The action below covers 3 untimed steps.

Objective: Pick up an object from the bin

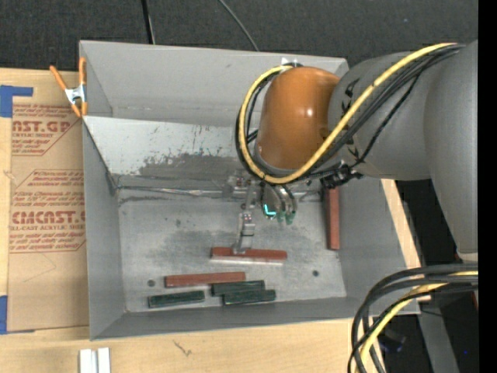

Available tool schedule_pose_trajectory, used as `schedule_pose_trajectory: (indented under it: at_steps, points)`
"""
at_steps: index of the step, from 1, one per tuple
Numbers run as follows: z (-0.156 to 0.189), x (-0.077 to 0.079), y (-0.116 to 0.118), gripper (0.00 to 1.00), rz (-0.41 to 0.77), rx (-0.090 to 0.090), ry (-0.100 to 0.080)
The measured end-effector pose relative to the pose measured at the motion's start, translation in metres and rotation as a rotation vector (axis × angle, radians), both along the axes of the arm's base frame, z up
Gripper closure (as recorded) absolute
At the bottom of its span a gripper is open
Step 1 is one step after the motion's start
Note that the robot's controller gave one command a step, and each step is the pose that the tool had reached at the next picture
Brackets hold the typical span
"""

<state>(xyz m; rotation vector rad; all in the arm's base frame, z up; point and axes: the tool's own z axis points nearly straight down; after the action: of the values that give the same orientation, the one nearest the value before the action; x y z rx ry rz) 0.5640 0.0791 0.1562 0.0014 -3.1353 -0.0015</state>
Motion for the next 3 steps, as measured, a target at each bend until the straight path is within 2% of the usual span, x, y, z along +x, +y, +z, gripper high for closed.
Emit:
schedule_pose_trajectory:
  at_steps: [2,3]
  points:
    - [0.005,0.002,0.000,0.00,0.004,0.000,-0.007]
    - [-0.087,-0.027,-0.029,1.00,0.457,0.002,-0.006]
